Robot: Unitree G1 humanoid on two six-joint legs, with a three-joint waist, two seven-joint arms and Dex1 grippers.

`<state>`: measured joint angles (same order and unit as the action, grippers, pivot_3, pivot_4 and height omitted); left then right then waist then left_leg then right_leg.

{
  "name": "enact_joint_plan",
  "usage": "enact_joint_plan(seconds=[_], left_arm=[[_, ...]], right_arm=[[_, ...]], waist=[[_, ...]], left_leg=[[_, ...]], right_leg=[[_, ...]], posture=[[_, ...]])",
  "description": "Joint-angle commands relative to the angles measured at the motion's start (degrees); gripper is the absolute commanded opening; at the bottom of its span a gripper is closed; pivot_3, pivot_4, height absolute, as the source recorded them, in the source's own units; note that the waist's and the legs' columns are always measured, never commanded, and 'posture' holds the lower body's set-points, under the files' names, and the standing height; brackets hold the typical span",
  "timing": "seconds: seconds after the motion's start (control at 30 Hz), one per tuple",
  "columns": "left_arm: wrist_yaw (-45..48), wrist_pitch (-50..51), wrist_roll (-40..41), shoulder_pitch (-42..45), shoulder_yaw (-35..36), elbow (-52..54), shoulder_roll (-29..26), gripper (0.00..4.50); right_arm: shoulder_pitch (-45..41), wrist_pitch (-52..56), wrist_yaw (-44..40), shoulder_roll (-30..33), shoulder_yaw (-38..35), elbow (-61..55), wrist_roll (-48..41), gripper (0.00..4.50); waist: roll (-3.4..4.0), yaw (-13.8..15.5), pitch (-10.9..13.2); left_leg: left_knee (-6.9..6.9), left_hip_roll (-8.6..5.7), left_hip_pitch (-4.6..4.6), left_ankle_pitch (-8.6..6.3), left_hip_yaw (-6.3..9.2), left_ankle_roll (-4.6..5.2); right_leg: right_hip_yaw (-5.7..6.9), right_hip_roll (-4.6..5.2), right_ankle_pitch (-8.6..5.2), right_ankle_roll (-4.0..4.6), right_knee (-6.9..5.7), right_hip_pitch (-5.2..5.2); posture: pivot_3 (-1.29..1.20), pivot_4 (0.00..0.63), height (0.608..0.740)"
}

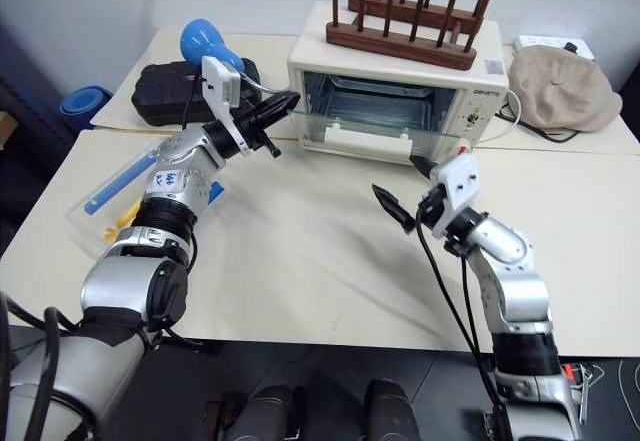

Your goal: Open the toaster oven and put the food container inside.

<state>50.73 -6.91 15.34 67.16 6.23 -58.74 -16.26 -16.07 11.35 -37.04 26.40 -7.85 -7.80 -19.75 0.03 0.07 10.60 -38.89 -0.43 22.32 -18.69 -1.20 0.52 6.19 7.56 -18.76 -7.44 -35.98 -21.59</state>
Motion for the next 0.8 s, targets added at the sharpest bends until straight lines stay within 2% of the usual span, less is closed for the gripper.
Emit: enact_joint_plan(seconds=[0.03,0.2,0.3,0.4,0.57,0.67,0.73,0.8], left_arm=[[5.71,-2.31,-2.91,-2.36,-3.58,3.57,0.15,0.01],[5.19,-3.79,-7.84,-8.16,-8.18,8.97,0.08,0.01],[2.41,-3.65,-10.18,-11.73,-9.94,12.82,0.72,0.01],[-2.53,-1.82,-10.92,-16.07,-9.84,17.52,2.10,0.01],[-3.92,0.94,-12.36,-22.30,-11.17,25.14,0.43,0.01],[-5.25,4.98,-10.71,-26.19,-9.56,31.60,-1.08,0.01],[-6.82,8.31,-7.77,-29.55,-6.86,38.41,-1.69,0.39],[-8.49,13.63,1.01,-35.32,-0.52,50.99,-1.66,0.90]], right_arm=[[12.71,-1.85,-1.05,1.69,-6.98,-9.79,-2.95,4.50],[25.76,-3.50,-1.40,1.78,-14.36,-16.90,-6.43,4.50],[29.22,-4.84,-2.81,2.53,-16.86,-18.07,-7.25,4.50],[30.99,-6.82,-8.20,4.32,-17.24,-18.09,-9.76,4.50],[25.45,-6.98,-10.37,5.11,-15.61,-15.46,-12.67,4.50],[20.61,-6.51,-12.97,5.83,-13.09,-12.92,-13.65,4.50],[17.67,-6.10,-14.65,5.80,-11.02,-11.66,-14.27,4.50],[14.15,-6.60,-16.54,5.55,-8.56,-10.16,-14.28,4.50]], waist=[[0.00,1.32,0.00],[-0.01,1.38,0.00],[-0.03,1.10,0.01],[-0.02,0.92,0.01],[-0.02,0.82,0.01],[-0.01,0.74,0.00],[-0.01,0.73,0.00],[-0.01,0.64,0.00]], left_leg=[[0.00,0.00,0.03,0.00,0.04,0.01],[-0.08,-0.12,0.02,-0.04,-0.18,0.09],[-0.19,0.00,-0.10,-0.02,-0.33,0.10],[-0.14,0.10,-0.22,-0.02,-0.43,0.09],[-0.12,0.15,-0.25,-0.02,-0.38,0.09],[-0.15,0.19,-0.25,-0.01,-0.24,0.09],[-0.15,0.21,-0.24,-0.01,-0.11,0.09],[-0.14,0.28,-0.24,-0.01,0.09,0.09]], right_leg=[[0.03,0.02,0.00,0.00,0.02,0.00],[-0.07,0.07,0.02,-0.04,0.07,0.03],[-0.20,-0.01,0.04,-0.07,0.05,0.10],[-0.31,-0.07,0.04,-0.07,0.00,0.09],[-0.35,-0.06,0.04,-0.06,-0.01,0.08],[-0.34,-0.02,0.04,-0.06,-0.01,0.08],[-0.31,-0.03,0.04,-0.06,-0.02,0.08],[-0.32,0.00,0.04,-0.06,-0.02,0.08]], posture=[[0.00,0.150,0.740],[0.00,0.150,0.740],[0.00,0.150,0.740],[0.00,0.150,0.740],[0.00,0.150,0.740],[0.00,0.150,0.740],[0.00,0.150,0.740],[0.00,0.150,0.740]])
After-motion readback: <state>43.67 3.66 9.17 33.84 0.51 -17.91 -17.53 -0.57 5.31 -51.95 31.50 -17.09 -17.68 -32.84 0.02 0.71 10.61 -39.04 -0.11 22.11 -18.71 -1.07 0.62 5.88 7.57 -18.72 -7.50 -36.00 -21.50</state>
